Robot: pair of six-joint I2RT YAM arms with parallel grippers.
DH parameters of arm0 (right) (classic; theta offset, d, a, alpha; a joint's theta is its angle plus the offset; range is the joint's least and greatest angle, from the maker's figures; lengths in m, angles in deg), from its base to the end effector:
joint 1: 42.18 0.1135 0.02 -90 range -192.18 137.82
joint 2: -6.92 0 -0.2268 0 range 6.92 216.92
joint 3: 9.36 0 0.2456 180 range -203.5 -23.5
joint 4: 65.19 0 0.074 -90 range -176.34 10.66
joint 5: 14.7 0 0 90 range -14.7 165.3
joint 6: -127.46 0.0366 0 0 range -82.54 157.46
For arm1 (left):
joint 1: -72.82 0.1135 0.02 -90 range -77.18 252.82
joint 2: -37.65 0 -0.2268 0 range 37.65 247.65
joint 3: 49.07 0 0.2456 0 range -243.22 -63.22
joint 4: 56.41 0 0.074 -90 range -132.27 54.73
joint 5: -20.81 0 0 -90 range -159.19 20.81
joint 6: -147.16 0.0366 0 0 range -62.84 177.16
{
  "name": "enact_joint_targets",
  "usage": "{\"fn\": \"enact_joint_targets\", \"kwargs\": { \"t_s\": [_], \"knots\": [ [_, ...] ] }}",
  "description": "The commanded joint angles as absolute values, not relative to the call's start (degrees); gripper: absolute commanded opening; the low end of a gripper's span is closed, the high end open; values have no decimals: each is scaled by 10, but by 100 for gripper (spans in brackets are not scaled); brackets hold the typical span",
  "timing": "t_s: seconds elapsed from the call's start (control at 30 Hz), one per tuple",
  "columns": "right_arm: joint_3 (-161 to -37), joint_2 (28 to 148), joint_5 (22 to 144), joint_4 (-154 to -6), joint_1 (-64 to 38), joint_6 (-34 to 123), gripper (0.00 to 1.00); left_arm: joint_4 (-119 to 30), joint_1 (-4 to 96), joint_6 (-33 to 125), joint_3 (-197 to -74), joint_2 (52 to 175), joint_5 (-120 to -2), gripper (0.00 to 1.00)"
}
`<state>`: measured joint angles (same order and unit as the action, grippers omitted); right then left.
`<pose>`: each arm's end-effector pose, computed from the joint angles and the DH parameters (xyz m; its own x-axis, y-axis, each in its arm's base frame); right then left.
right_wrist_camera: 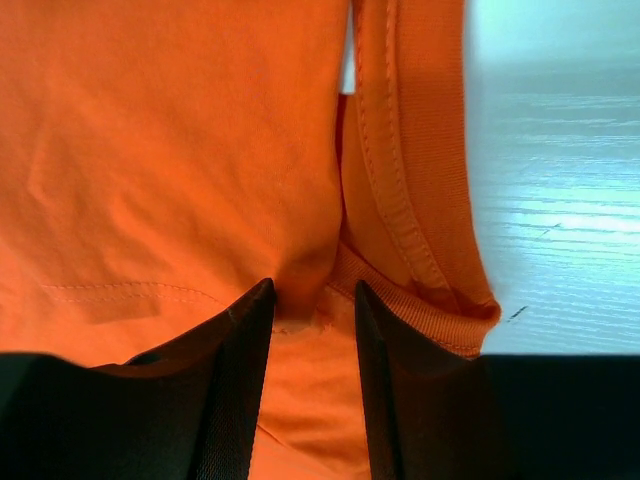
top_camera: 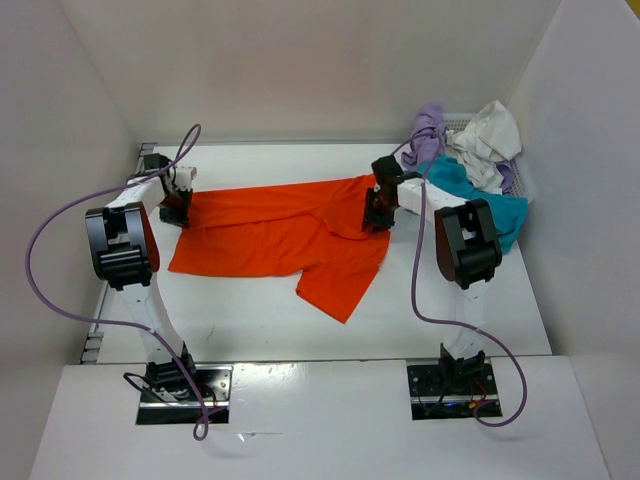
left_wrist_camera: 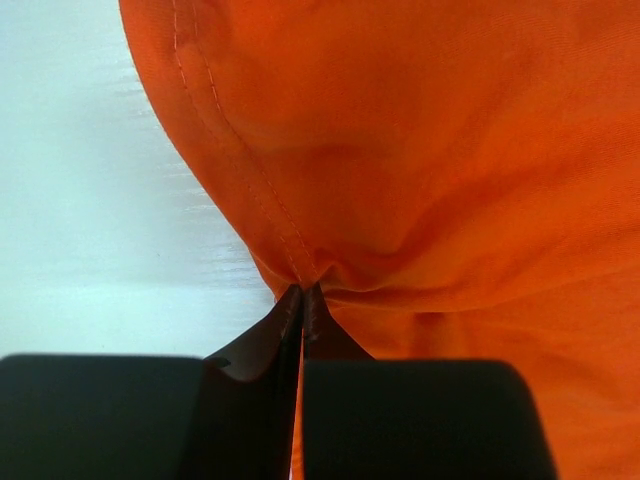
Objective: Fold and stack the t-shirts
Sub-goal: Fold the flattened tshirt in 1/3 of the way
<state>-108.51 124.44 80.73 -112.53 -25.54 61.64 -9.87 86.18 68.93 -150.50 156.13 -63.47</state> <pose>0.3854 0.1188 0.1366 -0.9287 0.1480 -0.3399 0.0636 0.9669 0.2472 0.4018 0.0917 0.1419 -0.8912 -0.0030 -0.4536 -0.0051 1.0000 0.0033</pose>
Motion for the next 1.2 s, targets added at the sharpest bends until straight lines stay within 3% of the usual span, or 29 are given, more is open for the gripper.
{"fn": "enact_joint_targets", "kwargs": {
  "t_s": [0.0, 0.07, 0.1, 0.23, 0.83, 1.03, 1.17],
  "knots": [
    [-1075, 1227, 812, -1120, -243, 618, 38, -99, 860, 686, -1518, 1559, -623, 0],
    [-1075, 1227, 819, -1120, -243, 623, 29, -99, 860, 686, -1518, 1559, -623, 0],
    [-1081, 1232, 824, -1120, -243, 623, 19, -99, 860, 691, -1523, 1559, -623, 0],
    [-1087, 1232, 824, -1120, -243, 623, 1, -99, 860, 691, -1523, 1547, -629, 0],
    [-1188, 1235, 784, -1174, -243, 598, 0, -83, 860, 707, -1596, 1537, -635, 0],
    [-1434, 1336, 773, -1239, -264, 575, 0, -78, 860, 712, -1747, 1607, -630, 0],
    [-1724, 1438, 779, -1327, -291, 575, 0, -93, 860, 685, -1860, 1637, -624, 0]
  ]
}}
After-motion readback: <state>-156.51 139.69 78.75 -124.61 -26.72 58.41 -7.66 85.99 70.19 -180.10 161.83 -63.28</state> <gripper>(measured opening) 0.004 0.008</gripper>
